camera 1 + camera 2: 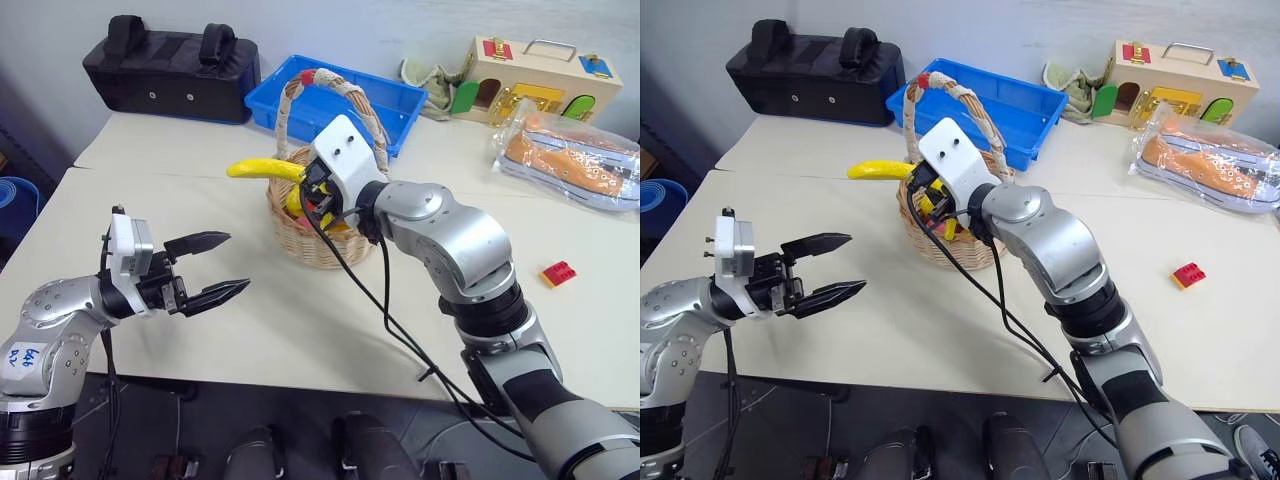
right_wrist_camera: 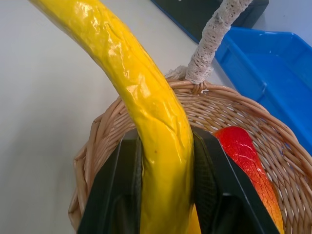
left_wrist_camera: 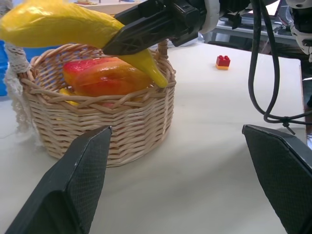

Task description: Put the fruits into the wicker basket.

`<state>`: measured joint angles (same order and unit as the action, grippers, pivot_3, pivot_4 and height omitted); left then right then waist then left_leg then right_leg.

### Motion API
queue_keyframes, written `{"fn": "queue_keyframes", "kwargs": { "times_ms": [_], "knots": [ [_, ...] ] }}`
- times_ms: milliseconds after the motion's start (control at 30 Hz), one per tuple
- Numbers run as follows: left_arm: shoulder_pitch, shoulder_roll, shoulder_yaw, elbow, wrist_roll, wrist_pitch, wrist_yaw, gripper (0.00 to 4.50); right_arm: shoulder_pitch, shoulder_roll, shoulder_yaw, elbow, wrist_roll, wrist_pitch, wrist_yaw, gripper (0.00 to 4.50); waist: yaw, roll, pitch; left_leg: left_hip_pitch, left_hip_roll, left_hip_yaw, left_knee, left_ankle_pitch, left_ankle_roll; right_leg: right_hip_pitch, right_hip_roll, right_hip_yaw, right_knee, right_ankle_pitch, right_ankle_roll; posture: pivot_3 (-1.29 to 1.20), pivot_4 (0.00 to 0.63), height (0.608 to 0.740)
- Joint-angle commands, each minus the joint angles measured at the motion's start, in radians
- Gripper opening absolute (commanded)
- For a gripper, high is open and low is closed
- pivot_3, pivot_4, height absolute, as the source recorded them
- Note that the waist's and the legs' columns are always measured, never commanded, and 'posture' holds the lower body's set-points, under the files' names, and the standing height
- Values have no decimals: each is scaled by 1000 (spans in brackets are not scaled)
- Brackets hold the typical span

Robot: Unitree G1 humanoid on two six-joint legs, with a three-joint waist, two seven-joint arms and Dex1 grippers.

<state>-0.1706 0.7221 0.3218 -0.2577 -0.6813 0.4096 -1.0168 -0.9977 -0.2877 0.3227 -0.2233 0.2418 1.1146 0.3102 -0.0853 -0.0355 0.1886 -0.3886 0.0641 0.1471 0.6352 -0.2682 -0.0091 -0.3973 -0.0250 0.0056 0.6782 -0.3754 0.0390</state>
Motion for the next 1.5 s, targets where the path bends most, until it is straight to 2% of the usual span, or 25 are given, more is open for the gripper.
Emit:
{"fn": "queue_keyframes", "kwargs": {
  "times_ms": [33, 200, 233, 467, 567, 633, 767, 900, 1033, 1100, 1233, 1300, 1500],
  "knots": [
    [4, 8, 28, -5, -3, -20, 6, 4500, -3, -22, 5, -6, -25, 29, 10, 2643, 0, 0, 0, 0, 0, 0, 0, 0, 0, 0, 0, 0, 0, 0, 0, 0, 150, 740],
    [5, 8, 32, -1, -1, -25, 6, 4500, -6, -9, -36, -9, -32, 30, -4, 4377, -1, 0, 0, 0, 0, 0, -1, 0, 0, -1, 0, 0, 0, 0, 0, 0, 150, 740],
    [4, 7, 31, -2, -1, -25, 6, 4500, -4, -7, -42, -12, -33, 28, -7, 4481, -1, 0, 0, 0, 0, 0, -2, 0, 0, -1, 0, 0, 0, 0, 0, 0, 150, 740],
    [-10, 4, 24, -7, -7, -21, 14, 4500, 9, 33, -83, -108, 7, -40, 30, 4481, -2, 0, 0, -1, 0, 0, -4, 0, -1, -3, 0, -1, -1, 0, 0, 0, 150, 740],
    [-19, 1, 19, -5, -8, -21, 16, 4500, 49, 37, -93, -140, 33, -182, 105, 4481, 0, 0, 0, -2, 0, 0, -4, -1, -1, -5, 0, -1, 0, 0, 0, 0, 150, 740],
    [-26, 0, 15, 0, -9, -21, 13, 4500, 93, 29, -143, -150, 68, -281, 159, 4481, 1, 0, 0, -3, 0, 0, -4, -1, -1, -5, 0, -1, 0, 0, 1, 0, 150, 740],
    [-33, 4, 12, 15, -5, -25, 0, 4500, 187, -19, -235, -184, 158, -355, 260, 4481, 3, 0, 0, -3, 0, 0, -4, -1, 0, -4, 0, -1, -1, 1, 1, 0, 150, 740],
    [-39, 25, 17, 43, -5, -25, -30, 4500, 340, -94, -341, -269, 270, -447, 393, 4481, 5, 0, 0, -3, 0, -1, -4, -1, 0, -3, 0, -2, -3, 1, 1, 0, 150, 740],
    [-37, 80, 35, 105, -1, -18, -92, 4500, 638, -139, -535, -311, 386, -635, 556, 4481, 9, -1, 0, -1, 0, -3, -6, -2, -1, 1, 1, -3, -6, 1, 2, 0, 150, 740],
    [-35, 100, 43, 143, 5, -24, -111, 4500, 779, -186, -592, -288, 339, -733, 608, 4481, 9, 0, 0, -1, 0, -2, -6, -2, 0, 1, 1, -3, -7, 1, 2, 0, 150, 740],
    [-38, 125, 54, 206, 15, -32, -137, 4500, 993, -246, -727, -209, 388, -798, 700, 4481, 4, 0, 0, 0, 0, -1, -5, -2, 1, 3, 1, -2, -9, 1, 2, 0, 150, 740],
    [-41, 125, 60, 215, 6, -29, -144, 4500, 1070, -256, -768, -101, 314, -932, 730, 4481, 5, 0, 0, 2, 0, -1, -5, -2, 1, 6, 1, -2, -10, 0, 2, 0, 150, 740],
    [-27, 130, 71, 201, -14, 0, -155, 4500, 1107, -285, -802, 122, 252, -1149, 780, 4481, 1, 0, 0, 5, -1, 0, -4, 1, 4, 8, 1, 0, -8, 4, -1, 0, 150, 740]
  ]
}}
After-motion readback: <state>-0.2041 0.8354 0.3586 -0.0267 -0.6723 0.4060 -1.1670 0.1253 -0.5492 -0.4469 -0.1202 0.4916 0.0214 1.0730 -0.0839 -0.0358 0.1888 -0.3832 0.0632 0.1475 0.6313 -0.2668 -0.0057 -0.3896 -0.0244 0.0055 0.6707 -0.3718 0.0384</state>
